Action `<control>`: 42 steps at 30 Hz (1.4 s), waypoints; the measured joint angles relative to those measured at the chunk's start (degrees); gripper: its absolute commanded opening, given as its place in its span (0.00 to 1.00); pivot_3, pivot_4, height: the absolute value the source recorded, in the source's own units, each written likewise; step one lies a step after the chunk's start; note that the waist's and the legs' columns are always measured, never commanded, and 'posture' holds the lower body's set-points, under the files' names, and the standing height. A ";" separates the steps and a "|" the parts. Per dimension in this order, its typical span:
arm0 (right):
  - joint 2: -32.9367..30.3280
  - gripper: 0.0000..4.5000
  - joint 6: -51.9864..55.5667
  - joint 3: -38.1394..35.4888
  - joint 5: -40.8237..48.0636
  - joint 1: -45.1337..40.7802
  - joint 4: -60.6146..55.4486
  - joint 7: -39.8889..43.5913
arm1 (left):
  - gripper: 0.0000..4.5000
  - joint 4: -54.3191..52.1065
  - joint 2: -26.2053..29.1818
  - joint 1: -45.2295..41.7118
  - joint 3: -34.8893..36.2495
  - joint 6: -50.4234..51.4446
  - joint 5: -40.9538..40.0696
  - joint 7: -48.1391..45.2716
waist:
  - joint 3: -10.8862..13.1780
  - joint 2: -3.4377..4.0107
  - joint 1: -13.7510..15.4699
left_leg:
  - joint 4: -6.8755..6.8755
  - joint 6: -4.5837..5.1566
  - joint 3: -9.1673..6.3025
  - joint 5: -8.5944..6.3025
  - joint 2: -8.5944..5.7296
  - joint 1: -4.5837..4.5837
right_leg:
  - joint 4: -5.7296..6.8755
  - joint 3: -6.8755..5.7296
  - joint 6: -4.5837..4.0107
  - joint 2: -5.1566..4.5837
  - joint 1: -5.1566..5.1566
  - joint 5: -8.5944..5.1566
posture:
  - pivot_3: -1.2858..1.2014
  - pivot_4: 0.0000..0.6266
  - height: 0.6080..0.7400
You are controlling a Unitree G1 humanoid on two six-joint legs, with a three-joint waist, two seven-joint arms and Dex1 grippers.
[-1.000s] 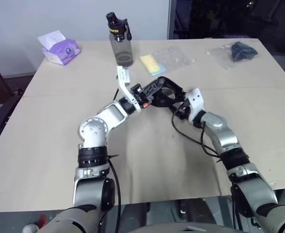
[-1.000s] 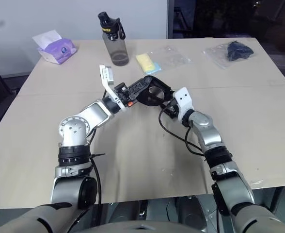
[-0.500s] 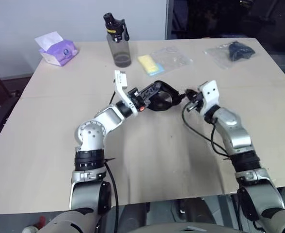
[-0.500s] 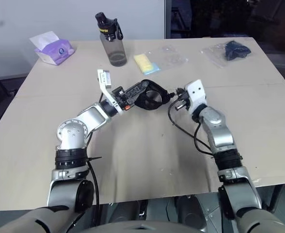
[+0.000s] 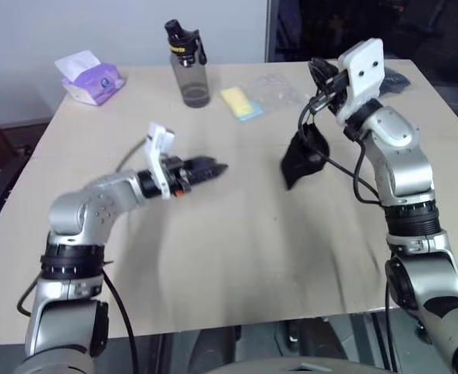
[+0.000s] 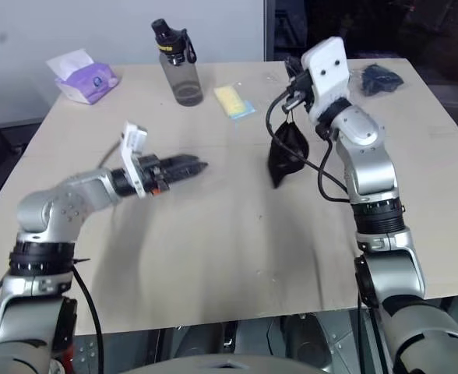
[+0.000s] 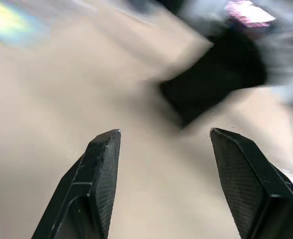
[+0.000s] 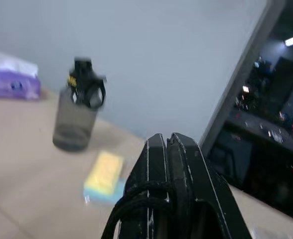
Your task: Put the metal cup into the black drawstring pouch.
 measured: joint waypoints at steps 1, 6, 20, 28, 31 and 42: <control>0.53 0.00 0.09 0.27 0.01 -0.84 -0.36 0.17 | 0.65 0.17 -1.36 -1.86 -0.09 -2.71 1.58 0.45 | 0.00 0.00 0.31 | 0.02 0.00 0.02 0.00 -0.01 -0.03 | -0.02 0.01 0.00 -0.05 0.00 0.00 | 0.52 0.24 1.00; 2.43 0.00 0.22 2.35 -0.11 -2.71 -1.48 0.68 | 0.65 -4.88 -8.61 -7.36 -5.47 -13.06 8.33 0.81 | -0.01 0.00 0.90 | 0.01 -0.05 0.14 0.02 -0.27 -0.13 | -0.08 0.07 0.02 -0.35 -0.03 0.01 | 0.52 0.24 1.00; 5.16 0.00 0.80 5.77 -1.36 -2.61 -3.05 1.86 | 0.65 -3.09 -14.96 -11.35 -9.40 -17.67 13.51 0.20 | 0.00 0.00 0.36 | 0.27 0.01 0.03 0.01 -0.13 -0.65 | 0.42 0.02 0.03 -0.15 -0.70 0.02 | 0.52 0.24 1.00; 5.74 0.00 2.11 6.84 -1.48 -1.50 -4.48 2.54 | 0.27 -2.35 -17.76 -11.45 -6.37 -19.05 12.82 0.50 | 0.00 0.00 0.53 | 0.32 0.00 0.00 0.01 -0.14 -0.72 | 0.40 -0.01 0.03 -0.16 -0.71 0.02 | 0.52 0.24 1.00; 5.86 0.00 2.64 7.26 -1.52 -1.12 -4.83 2.97 | 0.04 -2.35 -18.43 -11.76 -5.93 -18.98 12.61 -0.02 | 0.00 0.00 0.54 | 0.32 0.00 -0.01 0.01 -0.14 -0.70 | 0.43 -0.02 0.03 -0.15 -0.71 0.02 | 0.52 0.24 1.00; 8.99 0.00 3.26 4.74 0.45 -0.71 -5.33 0.65 | 0.04 -1.63 -18.37 -10.87 -6.41 -18.50 14.33 -0.56 | 0.00 0.00 0.44 | 0.34 0.00 -0.02 0.01 -0.14 -0.66 | 0.54 -0.02 0.03 -0.15 -0.71 0.02 | 0.52 0.24 1.00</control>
